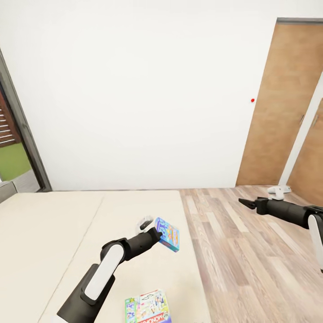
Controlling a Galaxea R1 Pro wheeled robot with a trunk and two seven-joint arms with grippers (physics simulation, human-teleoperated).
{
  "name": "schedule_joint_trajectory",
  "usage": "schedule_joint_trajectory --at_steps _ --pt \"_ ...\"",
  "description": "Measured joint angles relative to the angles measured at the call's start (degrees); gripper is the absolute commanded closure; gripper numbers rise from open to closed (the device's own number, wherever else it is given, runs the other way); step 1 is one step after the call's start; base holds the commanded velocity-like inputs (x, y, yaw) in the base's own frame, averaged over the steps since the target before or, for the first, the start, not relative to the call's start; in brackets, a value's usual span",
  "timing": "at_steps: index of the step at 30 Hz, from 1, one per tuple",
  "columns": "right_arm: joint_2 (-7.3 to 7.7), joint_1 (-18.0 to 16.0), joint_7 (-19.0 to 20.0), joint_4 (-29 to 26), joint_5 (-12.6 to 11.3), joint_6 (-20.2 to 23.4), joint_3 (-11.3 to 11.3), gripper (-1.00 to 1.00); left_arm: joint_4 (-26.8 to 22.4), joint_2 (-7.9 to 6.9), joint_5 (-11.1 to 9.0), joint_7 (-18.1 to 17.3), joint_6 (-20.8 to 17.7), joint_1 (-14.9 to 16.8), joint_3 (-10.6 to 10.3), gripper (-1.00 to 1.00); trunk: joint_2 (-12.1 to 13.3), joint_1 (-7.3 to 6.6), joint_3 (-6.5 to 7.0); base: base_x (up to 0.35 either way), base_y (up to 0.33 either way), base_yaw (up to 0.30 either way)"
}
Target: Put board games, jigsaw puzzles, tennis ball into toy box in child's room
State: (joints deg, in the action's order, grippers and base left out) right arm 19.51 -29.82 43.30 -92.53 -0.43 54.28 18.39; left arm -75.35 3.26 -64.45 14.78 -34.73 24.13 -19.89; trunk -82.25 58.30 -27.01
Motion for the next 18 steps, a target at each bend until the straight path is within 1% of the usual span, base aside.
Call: schedule_joint_trajectory --at_steps 18 --pt "0.0 0.0 0.0 0.0 0.0 0.0 -0.1 -1.0 0.0 -0.01 0.0 -0.1 -0.2 0.0 0.0 1.0 7.2 -3.96 3.23 0.0 0.0 -0.294"
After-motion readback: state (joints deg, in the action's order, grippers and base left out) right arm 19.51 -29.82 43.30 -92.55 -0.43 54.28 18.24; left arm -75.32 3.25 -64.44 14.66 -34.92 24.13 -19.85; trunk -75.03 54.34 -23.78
